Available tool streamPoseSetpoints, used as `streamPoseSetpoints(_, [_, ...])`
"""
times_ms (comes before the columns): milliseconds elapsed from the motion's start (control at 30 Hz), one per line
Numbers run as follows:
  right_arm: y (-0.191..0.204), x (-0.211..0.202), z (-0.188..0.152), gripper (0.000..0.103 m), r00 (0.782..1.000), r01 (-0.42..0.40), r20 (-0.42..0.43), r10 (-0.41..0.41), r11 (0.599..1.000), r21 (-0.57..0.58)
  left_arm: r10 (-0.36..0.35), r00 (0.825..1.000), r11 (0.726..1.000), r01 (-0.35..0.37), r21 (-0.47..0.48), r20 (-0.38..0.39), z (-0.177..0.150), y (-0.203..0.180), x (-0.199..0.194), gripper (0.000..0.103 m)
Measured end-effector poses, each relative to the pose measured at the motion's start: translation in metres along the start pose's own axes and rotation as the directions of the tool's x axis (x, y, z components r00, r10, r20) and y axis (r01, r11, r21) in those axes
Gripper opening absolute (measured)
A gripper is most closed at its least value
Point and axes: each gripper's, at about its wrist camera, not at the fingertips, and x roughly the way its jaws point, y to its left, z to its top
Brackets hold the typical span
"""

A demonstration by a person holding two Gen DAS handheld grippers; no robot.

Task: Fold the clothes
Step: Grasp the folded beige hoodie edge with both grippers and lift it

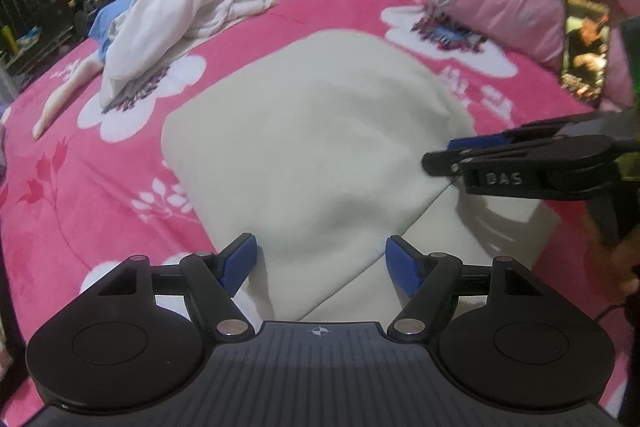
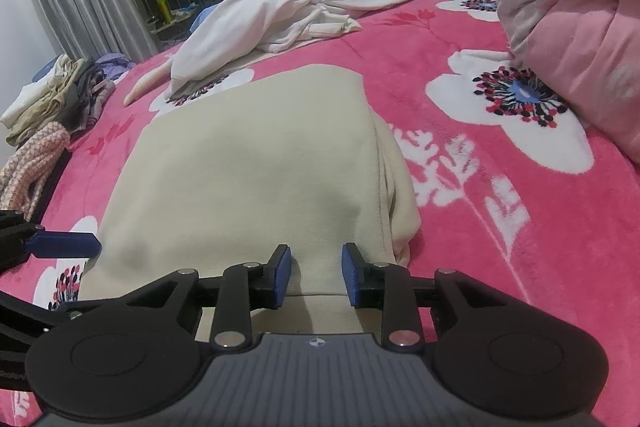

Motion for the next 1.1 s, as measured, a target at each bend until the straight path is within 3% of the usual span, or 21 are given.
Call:
streamPoseSetpoints(167, [-0.001,0.0,0.0,0.034,1.0,-0.012,0.001,0.011,1.0,0.012,-0.083,0.989,0.993,0.092,-0.074,0.119,0.0,0.023,-0.017,0.072])
streamPoseSetpoints(300, [0.002,0.0,0.0,0.04,1.0,-0.015,0.002,0.015,1.0,0.003,-0.069,0.992,0.962,0.095,-0.257,0.108,0.0,0.061,-0.007,0.073])
streamPoseSetpoints(367, [0.003,0.0,0.0,0.042,1.0,-0.018,0.002,0.018,1.0,0.002,-0.087,0.993,0.922,0.11,-0.371,0.079,-0.004,0.083,0.004,0.073])
streamPoseSetpoints(400, [0.003,0.0,0.0,0.042,1.0,-0.019,0.003,0.019,1.0,0.003,-0.133,0.989,0.891,0.145,-0.431,0.059,-0.009,0.096,0.012,0.073])
streamPoseSetpoints(467, [0.002,-0.001,0.0,0.042,1.0,-0.022,0.004,0.022,1.0,0.005,-0.269,0.963,0.795,0.243,-0.556,0.037,-0.022,0.119,0.03,0.074])
streamPoseSetpoints(533, [0.002,-0.001,0.0,0.044,1.0,-0.03,0.005,0.03,0.999,0.013,-0.345,0.936,0.699,0.306,-0.646,0.071,-0.034,0.135,0.043,0.074])
streamPoseSetpoints(600, [0.001,-0.002,0.0,0.048,0.999,-0.042,0.008,0.042,0.999,0.016,-0.376,0.919,0.647,0.353,-0.676,0.121,-0.042,0.143,0.053,0.074])
streamPoseSetpoints(700, [-0.004,-0.008,0.004,0.048,0.998,-0.068,0.01,0.068,0.997,0.042,-0.419,0.891,0.613,0.418,-0.67,0.173,-0.043,0.147,0.064,0.074])
streamPoseSetpoints(767, [-0.011,-0.016,0.009,0.051,0.995,-0.094,0.028,0.092,0.992,0.084,-0.456,0.868,0.602,0.464,-0.65,0.197,-0.041,0.148,0.069,0.074])
streamPoseSetpoints(800, [-0.018,-0.021,0.013,0.052,0.992,-0.115,0.057,0.109,0.987,0.115,-0.462,0.865,0.605,0.469,-0.643,0.196,-0.038,0.148,0.072,0.075])
streamPoseSetpoints(900, [-0.041,-0.031,0.029,0.075,0.981,-0.169,0.133,0.144,0.966,0.198,-0.482,0.853,0.6,0.486,-0.636,0.198,-0.031,0.15,0.085,0.075])
streamPoseSetpoints(1033, [-0.08,-0.008,0.058,0.076,0.975,-0.21,0.129,0.178,0.93,0.301,-0.531,0.818,0.523,0.521,-0.674,0.22,-0.026,0.156,0.101,0.078])
streamPoseSetpoints(1100, [-0.105,0.016,0.07,0.076,0.964,-0.265,0.128,0.233,0.881,0.391,-0.549,0.806,0.512,0.534,-0.673,0.222,-0.025,0.157,0.105,0.079])
